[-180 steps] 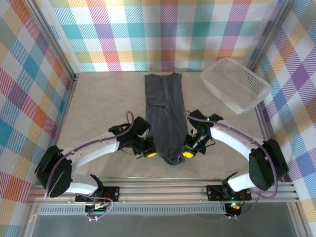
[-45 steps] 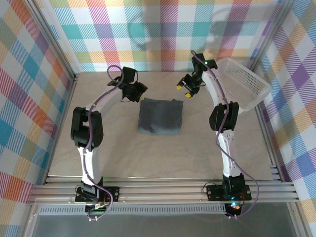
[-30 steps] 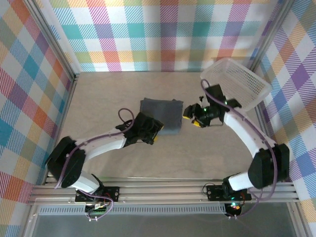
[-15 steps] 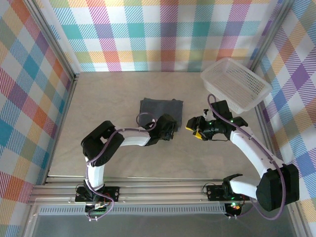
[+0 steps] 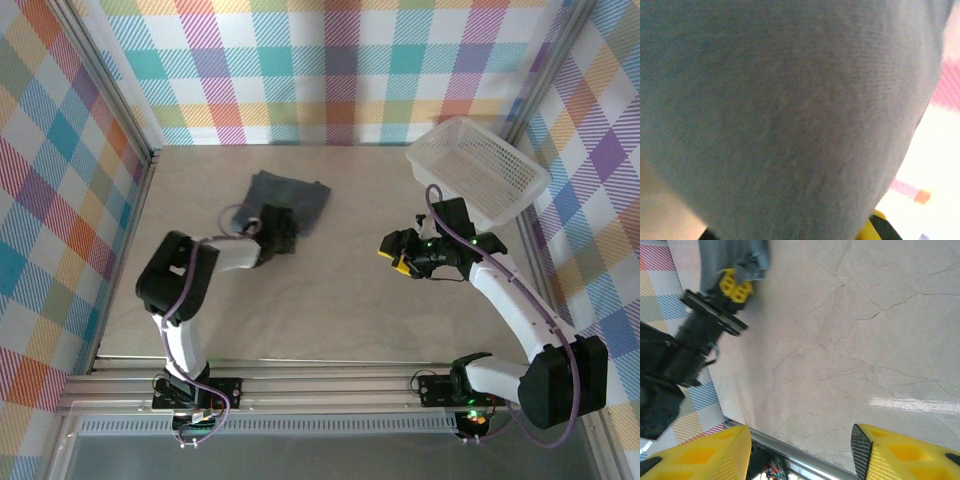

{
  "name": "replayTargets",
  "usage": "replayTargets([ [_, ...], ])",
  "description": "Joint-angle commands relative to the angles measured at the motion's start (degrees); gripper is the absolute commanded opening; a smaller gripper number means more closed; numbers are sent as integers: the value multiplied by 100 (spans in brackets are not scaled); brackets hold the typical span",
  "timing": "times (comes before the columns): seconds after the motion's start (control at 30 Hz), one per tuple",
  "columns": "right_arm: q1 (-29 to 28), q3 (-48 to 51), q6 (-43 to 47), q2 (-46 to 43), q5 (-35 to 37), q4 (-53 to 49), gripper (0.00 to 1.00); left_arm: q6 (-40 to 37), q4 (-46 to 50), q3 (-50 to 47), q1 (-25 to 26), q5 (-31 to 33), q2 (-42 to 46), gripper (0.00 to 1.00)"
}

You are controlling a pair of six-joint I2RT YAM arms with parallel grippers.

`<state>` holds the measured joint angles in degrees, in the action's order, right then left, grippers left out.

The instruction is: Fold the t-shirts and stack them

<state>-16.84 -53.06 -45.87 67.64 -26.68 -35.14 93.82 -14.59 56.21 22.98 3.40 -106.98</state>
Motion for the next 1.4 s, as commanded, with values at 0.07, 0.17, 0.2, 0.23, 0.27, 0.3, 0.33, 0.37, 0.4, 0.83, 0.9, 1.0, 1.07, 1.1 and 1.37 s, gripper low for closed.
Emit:
replayTargets([
  [0.07,34,-167,-45,166,-95,142,56,-1616,385,357,-1440,-981,-76,0],
  [0.17,32,-263,-28,283,-90,160,56,-2213,531,907,-2080,-1486,-580,0],
  [0.2,32,-311,-20,314,-86,170,56,-2389,616,1113,-2232,-1589,-763,0],
  [0.23,32,-348,-19,349,-99,167,56,-2500,672,1282,-2323,-1692,-906,0],
  [0.27,32,-386,-10,380,-96,165,56,-2587,727,1535,-2426,-1816,-1087,0],
  [0.3,32,-423,3,407,-88,156,55,-2630,742,1727,-2500,-1916,-1282,0],
  [0.33,32,-446,0,432,-78,137,55,-2636,738,1865,-2551,-1959,-1427,0],
  [0.37,32,-466,0,456,-69,124,55,-2614,714,2008,-2590,-1972,-1570,0],
  [0.4,33,-485,4,476,-66,121,55,-2569,682,2142,-2612,-1966,-1710,0],
  [0.83,35,-561,112,502,-107,119,56,-2565,834,2681,-2699,-1606,-1738,6],
  [0.9,32,-578,143,455,-98,181,58,-2817,1026,2566,-2750,-1644,-1440,25],
  [1.0,41,-710,284,338,59,161,90,-3502,1517,2418,-2751,-1797,-794,93],
  [1.07,50,-828,383,247,201,129,100,-3921,1805,2190,-2668,-1857,-229,100],
  [1.1,58,-909,438,190,378,54,100,-4133,2015,2036,-2585,-1783,129,100],
  [1.37,67,-1381,1133,-302,3695,-876,100,-5166,4371,802,-1859,712,3068,100],
])
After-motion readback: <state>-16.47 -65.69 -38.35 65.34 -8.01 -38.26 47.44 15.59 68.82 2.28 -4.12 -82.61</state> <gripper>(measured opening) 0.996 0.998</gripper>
